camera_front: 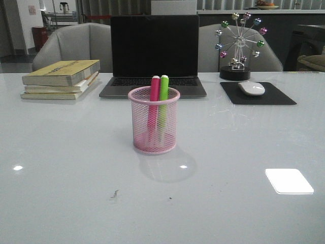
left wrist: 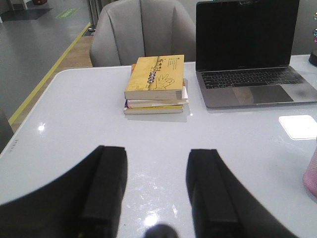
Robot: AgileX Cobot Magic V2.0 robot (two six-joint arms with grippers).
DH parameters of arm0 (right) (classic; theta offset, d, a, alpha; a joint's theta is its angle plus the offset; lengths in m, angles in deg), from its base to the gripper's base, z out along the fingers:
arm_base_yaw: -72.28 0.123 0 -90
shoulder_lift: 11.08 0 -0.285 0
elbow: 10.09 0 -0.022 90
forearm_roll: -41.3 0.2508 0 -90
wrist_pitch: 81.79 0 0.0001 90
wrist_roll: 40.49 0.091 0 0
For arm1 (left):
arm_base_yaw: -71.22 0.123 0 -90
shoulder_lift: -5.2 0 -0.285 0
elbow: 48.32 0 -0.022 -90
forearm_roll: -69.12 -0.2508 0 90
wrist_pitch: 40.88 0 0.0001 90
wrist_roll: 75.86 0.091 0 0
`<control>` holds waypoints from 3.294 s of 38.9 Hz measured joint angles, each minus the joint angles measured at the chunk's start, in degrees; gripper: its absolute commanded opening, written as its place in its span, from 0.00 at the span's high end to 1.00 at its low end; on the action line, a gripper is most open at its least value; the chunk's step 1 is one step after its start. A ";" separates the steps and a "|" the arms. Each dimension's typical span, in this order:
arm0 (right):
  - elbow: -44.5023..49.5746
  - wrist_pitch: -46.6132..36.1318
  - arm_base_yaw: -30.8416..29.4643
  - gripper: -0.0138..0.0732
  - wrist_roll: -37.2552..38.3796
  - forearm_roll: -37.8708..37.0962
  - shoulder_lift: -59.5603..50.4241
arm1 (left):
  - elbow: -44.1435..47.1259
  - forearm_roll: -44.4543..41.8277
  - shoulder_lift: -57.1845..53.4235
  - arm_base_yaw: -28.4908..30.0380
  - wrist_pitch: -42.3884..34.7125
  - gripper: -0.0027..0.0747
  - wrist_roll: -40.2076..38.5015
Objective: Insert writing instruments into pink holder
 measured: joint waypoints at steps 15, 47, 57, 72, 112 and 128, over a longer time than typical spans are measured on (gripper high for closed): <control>13.88 -1.18 0.00 0.78 0.00 0.31 -15.38 | 0.00 0.00 0.00 0.00 0.00 0.51 0.00; 14.10 -1.10 0.00 0.78 0.00 0.44 -15.52 | 0.12 0.00 0.00 0.00 0.00 0.51 0.00; 14.10 -1.10 0.00 0.78 0.00 0.44 -15.52 | 0.12 0.00 0.00 0.00 0.00 0.51 0.00; 14.10 -1.10 0.00 0.78 0.00 0.44 -15.52 | 1.51 -2.79 -1.33 0.00 -1.40 0.84 -1.95; 14.10 -1.10 0.00 0.78 0.00 0.44 -15.52 | 30.87 -15.39 -30.16 0.00 -11.46 0.84 -19.69; 14.10 -1.10 0.00 0.78 0.00 0.44 -15.52 | 30.87 -14.95 -30.16 0.00 -10.93 0.84 -19.69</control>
